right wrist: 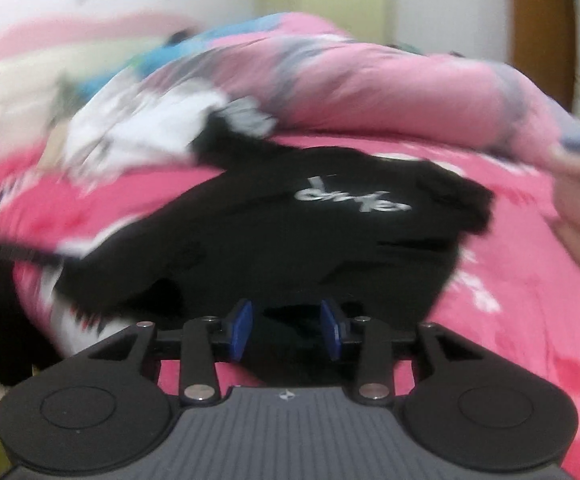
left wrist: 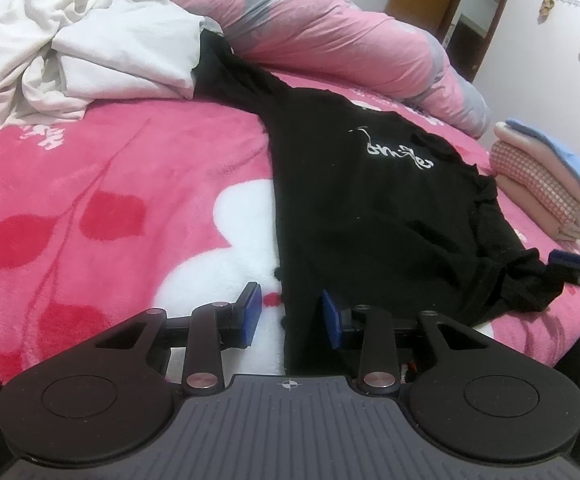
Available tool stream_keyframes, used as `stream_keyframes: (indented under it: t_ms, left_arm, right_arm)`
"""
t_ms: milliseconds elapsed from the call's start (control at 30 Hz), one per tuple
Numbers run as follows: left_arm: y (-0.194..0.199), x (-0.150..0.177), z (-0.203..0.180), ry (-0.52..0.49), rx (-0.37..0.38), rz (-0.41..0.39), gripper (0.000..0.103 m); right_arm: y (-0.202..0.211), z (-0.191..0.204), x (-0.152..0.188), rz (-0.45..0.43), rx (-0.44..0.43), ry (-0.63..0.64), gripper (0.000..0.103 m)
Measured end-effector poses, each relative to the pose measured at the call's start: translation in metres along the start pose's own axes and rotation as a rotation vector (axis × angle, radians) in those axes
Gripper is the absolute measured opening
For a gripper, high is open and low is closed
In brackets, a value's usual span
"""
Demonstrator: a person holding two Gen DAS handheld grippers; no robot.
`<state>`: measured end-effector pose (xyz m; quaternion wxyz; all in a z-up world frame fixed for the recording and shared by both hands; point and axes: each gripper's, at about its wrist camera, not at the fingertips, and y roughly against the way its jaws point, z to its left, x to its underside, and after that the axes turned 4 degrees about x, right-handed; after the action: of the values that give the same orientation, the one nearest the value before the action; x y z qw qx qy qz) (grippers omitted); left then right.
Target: Fold clothes
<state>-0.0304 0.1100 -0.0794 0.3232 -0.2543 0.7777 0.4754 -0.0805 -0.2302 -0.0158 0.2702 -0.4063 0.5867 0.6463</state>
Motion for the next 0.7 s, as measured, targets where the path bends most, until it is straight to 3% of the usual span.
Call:
stream_keyframes:
  t_ms: [33, 367, 700]
  left_arm:
    - [0.0, 0.0, 0.0, 0.0, 0.001, -0.002, 0.035]
    - [0.0, 0.0, 0.001, 0.007, 0.008, -0.005, 0.035]
    - [0.0, 0.0, 0.003, 0.004, 0.019, -0.003, 0.035]
  right_arm:
    - [-0.002, -0.005, -0.001, -0.002, 0.012, -0.021, 0.04]
    - [-0.053, 0.035, -0.007, 0.059, 0.017, 0.328, 0.04]
    - [-0.061, 0.058, 0.007, 0.069, 0.071, 0.574, 0.04]
